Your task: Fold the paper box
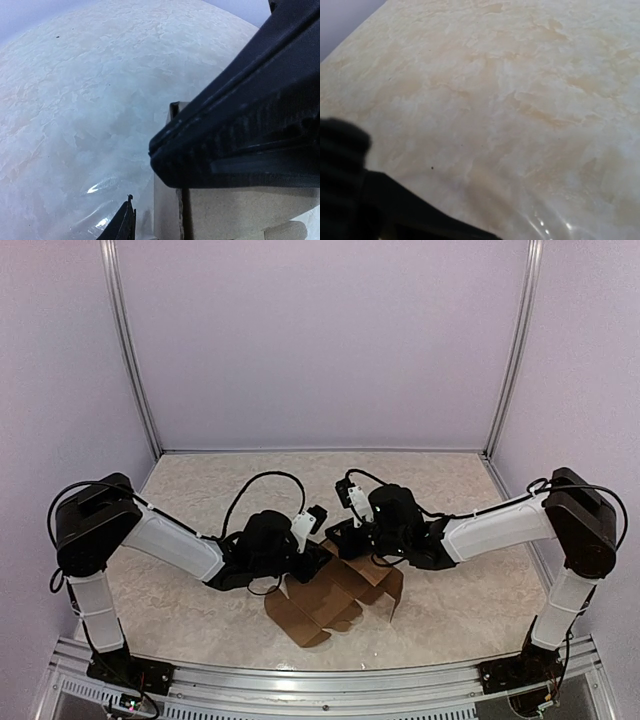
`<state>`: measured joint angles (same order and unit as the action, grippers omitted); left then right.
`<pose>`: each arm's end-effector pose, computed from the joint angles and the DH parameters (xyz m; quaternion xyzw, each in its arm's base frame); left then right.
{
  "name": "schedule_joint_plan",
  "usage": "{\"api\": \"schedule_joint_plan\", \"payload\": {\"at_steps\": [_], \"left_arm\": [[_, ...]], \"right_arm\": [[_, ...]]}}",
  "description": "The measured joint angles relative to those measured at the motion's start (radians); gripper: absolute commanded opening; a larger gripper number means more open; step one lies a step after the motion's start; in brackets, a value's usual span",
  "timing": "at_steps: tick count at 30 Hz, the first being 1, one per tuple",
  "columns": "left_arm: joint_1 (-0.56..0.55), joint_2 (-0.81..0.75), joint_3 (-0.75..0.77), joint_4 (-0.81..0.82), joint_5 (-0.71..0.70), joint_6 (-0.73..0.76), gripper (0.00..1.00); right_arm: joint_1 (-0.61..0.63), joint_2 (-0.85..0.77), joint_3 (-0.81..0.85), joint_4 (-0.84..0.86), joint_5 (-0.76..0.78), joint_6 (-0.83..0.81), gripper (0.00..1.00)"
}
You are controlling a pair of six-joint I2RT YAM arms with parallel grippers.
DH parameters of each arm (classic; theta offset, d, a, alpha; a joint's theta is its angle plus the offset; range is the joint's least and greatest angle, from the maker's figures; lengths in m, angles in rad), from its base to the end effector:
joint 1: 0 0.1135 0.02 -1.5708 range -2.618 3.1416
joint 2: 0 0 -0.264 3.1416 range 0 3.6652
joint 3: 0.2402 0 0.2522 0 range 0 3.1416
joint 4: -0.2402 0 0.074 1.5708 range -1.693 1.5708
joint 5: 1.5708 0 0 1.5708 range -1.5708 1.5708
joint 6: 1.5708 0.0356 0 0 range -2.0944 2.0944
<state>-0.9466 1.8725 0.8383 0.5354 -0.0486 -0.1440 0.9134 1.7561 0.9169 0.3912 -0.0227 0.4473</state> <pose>0.2185 -0.3004 0.1333 0.3243 0.7961 -0.2470 0.4473 0.2289 0.2979 0.1833 -0.2014 0.8222 0.3423 0.4078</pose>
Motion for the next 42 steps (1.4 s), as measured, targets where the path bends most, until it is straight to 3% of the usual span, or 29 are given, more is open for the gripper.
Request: {"api": "schedule_joint_plan", "payload": {"at_steps": [10, 19, 42], "left_arm": [[0.012, 0.105, 0.049, 0.097, 0.029, -0.077, 0.32], [0.012, 0.139, 0.068, 0.127, 0.024, -0.094, 0.00], [-0.019, 0.079, 0.058, 0.027, -0.196, -0.057, 0.00]], "right_arm": [[0.000, 0.000, -0.013, 0.022, -0.003, 0.027, 0.00], [0.000, -0.001, -0.021, 0.043, -0.010, 0.059, 0.00], [0.000, -0.021, -0.028, 0.038, 0.014, 0.090, 0.00]]}}
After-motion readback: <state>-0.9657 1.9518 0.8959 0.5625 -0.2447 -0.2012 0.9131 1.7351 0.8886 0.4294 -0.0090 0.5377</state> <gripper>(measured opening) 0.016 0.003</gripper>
